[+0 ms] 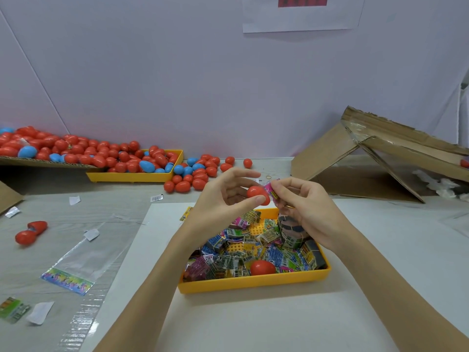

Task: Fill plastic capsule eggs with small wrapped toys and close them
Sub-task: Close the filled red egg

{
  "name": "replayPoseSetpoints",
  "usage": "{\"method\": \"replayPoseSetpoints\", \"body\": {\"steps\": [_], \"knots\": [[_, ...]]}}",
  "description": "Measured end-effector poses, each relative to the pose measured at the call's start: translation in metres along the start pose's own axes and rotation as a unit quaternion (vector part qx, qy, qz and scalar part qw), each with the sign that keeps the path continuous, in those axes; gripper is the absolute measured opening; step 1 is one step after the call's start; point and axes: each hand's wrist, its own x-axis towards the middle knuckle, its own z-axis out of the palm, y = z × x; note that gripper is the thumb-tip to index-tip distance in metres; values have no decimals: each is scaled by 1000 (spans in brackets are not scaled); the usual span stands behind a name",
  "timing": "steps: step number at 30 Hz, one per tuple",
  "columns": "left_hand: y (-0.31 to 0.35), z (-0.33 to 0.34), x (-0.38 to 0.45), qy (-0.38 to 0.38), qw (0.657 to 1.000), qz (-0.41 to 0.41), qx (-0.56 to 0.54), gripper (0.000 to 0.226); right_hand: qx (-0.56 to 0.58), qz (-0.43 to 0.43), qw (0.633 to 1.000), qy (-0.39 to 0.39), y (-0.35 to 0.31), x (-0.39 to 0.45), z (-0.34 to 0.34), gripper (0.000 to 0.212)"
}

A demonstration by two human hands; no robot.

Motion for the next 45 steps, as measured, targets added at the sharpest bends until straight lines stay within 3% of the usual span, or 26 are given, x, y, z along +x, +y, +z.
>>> {"method": "replayPoseSetpoints", "body": {"steps": [19,26,32,40,45], "knots": [[-3,0,1,-12,1000,-4,1,42,-25,2,999,-35,-7,-3,-1,31],[-5,-2,2,21,1000,8,12,35,-42,-17,999,-15,-7,-4,3,22],[-7,-4,3,10,999,17,45,36,-124,-66,990,21,-10,-5,5,17],[-9,-5,4,6,997,12,79,38,-308,-169,933,74,-11,-7,8,11],[-8,-4,4,18,998,4,64,39,-235,-123,963,54,-6,-3,8,7]]}}
